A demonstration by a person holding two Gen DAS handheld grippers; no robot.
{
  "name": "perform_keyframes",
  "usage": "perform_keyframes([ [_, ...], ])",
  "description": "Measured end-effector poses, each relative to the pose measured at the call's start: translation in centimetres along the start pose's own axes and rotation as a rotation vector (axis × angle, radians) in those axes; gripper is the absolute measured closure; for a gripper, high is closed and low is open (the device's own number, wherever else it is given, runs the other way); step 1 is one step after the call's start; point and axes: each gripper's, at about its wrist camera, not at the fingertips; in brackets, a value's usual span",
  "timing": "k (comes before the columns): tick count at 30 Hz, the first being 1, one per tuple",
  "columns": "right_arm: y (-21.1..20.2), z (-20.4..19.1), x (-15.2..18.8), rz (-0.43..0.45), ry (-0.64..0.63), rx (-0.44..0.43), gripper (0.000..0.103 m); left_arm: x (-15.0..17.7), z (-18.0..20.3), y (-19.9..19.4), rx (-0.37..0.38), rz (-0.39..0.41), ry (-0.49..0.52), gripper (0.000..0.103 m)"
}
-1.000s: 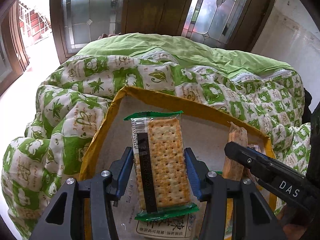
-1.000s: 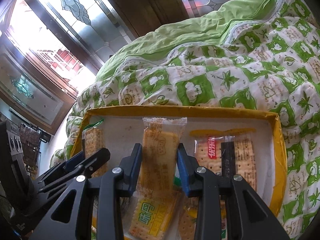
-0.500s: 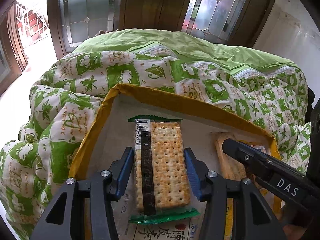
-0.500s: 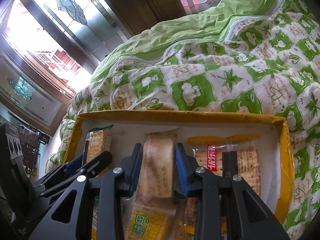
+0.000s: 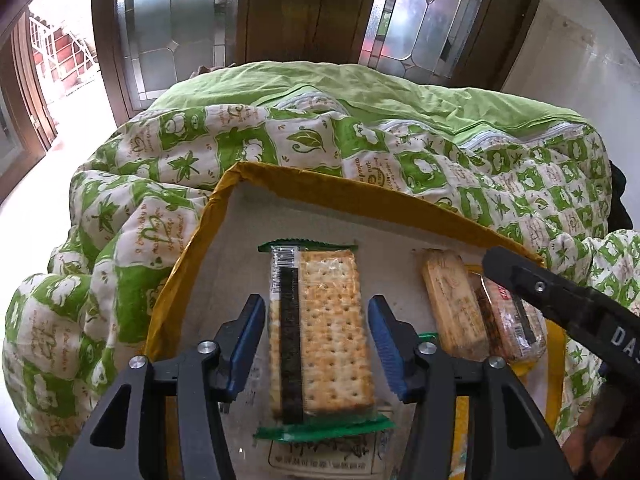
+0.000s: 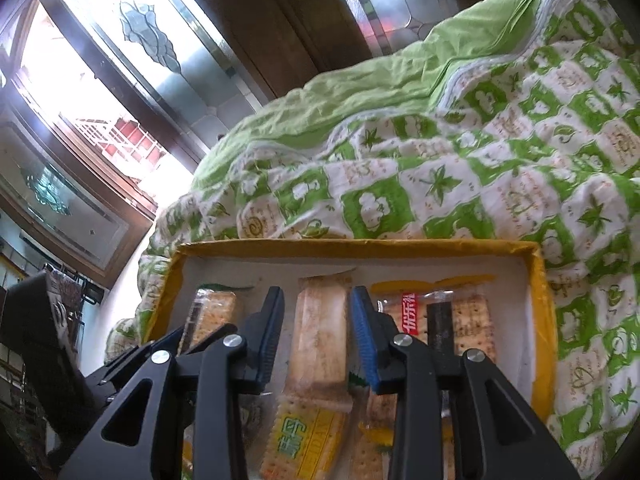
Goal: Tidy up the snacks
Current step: 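Open both grippers to release the packs inside the tray, then withdraw both tools from the tray toward the packs left on the quilt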
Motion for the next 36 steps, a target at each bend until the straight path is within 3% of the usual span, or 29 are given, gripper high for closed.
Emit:
perform_keyframes([
  [2, -0.7, -0.2, 0.1, 0.013, -0.006, 0.007, 0.059, 0.2, 0.1, -0.5, 0.009, 0.012, 0.000, 0.038],
  [7, -2.5, -0.5, 1.0, 0.037, -0.020, 0.024, 0.058, 1.4, 0.4, -1.9, 0.007, 0.019, 0.013, 0.034],
  [10, -3.4, -0.2, 2.0, 0.045, -0.012, 0.023, 0.042, 3.0, 0.4, -3.3, 0.021, 0.026, 0.010, 0.029],
  [16, -5.3, -0.6, 4.4, 0.037, -0.053, 0.050, 0.038, 6.3, 0.0, -6.3, 0.022, 0.067, 0.031, 0.022],
  [36, -10.1, -0.5, 9.5, 0.061, -0.023, 0.066, 0.027, 11.1, -2.1, -9.8, 0.004, 0.064, -0.011, 0.022],
])
Point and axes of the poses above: each gripper's, at about its wrist camera, not at the fingertips, and y roughly the way its jaws point, z to its right, x to its underside, and after that the axes turned 9 degrees about -y, right-handed
